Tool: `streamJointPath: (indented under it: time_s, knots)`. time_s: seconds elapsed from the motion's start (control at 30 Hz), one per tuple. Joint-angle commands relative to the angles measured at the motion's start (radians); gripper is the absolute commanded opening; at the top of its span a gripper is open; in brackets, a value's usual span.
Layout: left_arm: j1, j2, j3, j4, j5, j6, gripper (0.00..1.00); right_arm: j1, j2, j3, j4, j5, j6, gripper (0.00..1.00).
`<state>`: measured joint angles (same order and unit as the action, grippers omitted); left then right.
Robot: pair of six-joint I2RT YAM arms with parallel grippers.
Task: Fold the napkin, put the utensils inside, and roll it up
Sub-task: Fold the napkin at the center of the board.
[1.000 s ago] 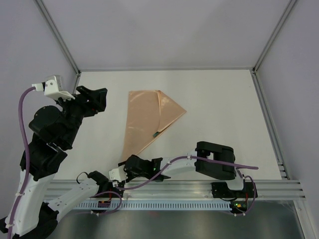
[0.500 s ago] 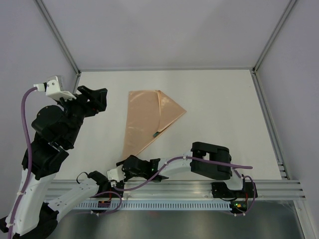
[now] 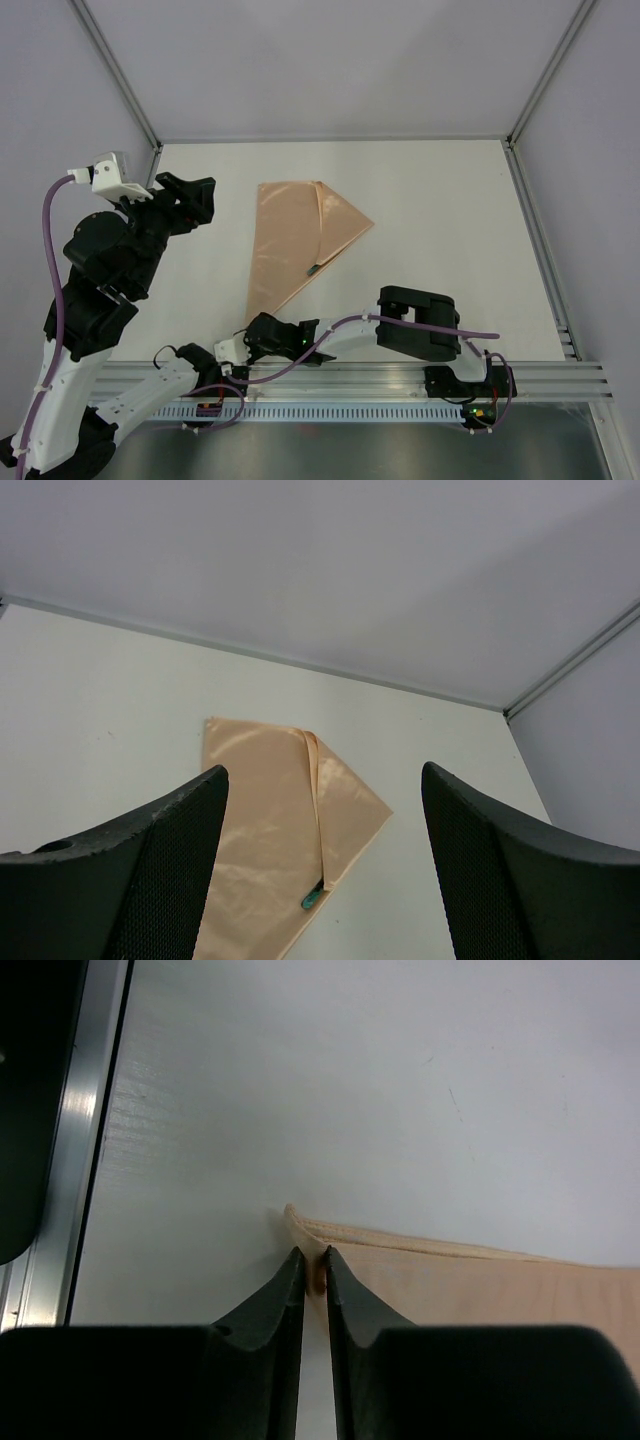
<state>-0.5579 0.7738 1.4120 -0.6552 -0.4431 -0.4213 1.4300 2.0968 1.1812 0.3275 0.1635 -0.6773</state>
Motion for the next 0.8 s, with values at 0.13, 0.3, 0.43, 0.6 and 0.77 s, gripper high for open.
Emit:
streamJointPath:
  time_s: [0.13,0.3,0.43,0.6,0.77]
  knots:
    - [0.001,-0.007,-0.005,0.031,-0.002,0.013,0.82,0.003,0.016,0.044,0.016,0.037,0.002,0.13]
    - [0.001,-0.007,-0.004,0.031,-0.002,0.015,0.83,-0.016,0.006,0.07,-0.007,0.039,0.034,0.08]
    - [0.001,-0.007,-0.002,0.031,-0.006,0.015,0.83,-0.039,-0.011,0.097,-0.047,0.036,0.073,0.07]
    - [0.001,0.001,0.001,0.037,-0.005,0.016,0.83,-0.089,-0.043,0.13,-0.094,0.045,0.14,0.05]
    - [0.001,0.019,0.002,0.051,0.009,0.015,0.83,-0.152,-0.084,0.13,-0.128,0.051,0.183,0.02]
